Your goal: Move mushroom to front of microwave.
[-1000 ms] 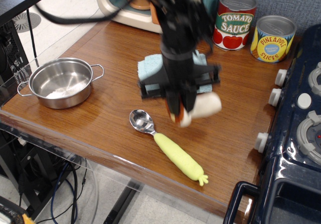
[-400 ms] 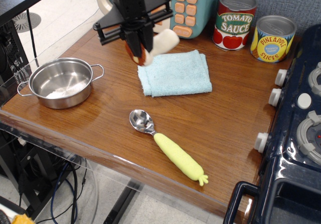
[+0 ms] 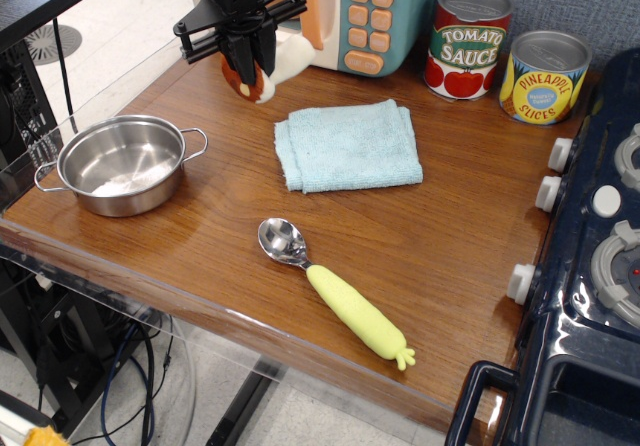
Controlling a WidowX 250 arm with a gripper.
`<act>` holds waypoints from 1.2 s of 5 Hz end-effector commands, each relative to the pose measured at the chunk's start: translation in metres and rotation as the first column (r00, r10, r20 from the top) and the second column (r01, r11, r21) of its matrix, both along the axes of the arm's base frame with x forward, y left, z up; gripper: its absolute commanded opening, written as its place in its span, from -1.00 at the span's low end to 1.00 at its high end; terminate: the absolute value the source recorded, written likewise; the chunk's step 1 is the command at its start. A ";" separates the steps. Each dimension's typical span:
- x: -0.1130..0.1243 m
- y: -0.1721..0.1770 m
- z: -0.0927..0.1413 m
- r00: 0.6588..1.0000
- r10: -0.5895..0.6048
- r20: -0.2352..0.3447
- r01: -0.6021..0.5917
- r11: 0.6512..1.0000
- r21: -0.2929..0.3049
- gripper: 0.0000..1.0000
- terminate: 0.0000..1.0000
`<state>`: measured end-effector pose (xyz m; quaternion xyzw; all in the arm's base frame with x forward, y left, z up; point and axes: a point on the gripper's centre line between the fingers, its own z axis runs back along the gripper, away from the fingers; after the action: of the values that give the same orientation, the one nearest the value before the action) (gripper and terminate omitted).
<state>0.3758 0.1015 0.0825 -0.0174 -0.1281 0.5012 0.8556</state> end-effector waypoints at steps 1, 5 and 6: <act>0.020 0.043 -0.004 0.994 0.107 0.018 -0.108 0.993 0.045 -1.00 -1.00; 0.021 0.077 -0.027 0.974 0.222 -0.056 -0.218 0.974 0.059 1.00 -1.00; 0.022 0.077 -0.021 0.975 0.219 -0.050 -0.216 0.975 0.045 1.00 -1.00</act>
<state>0.4023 0.1686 0.0398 0.0302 -0.0861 0.5869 0.8045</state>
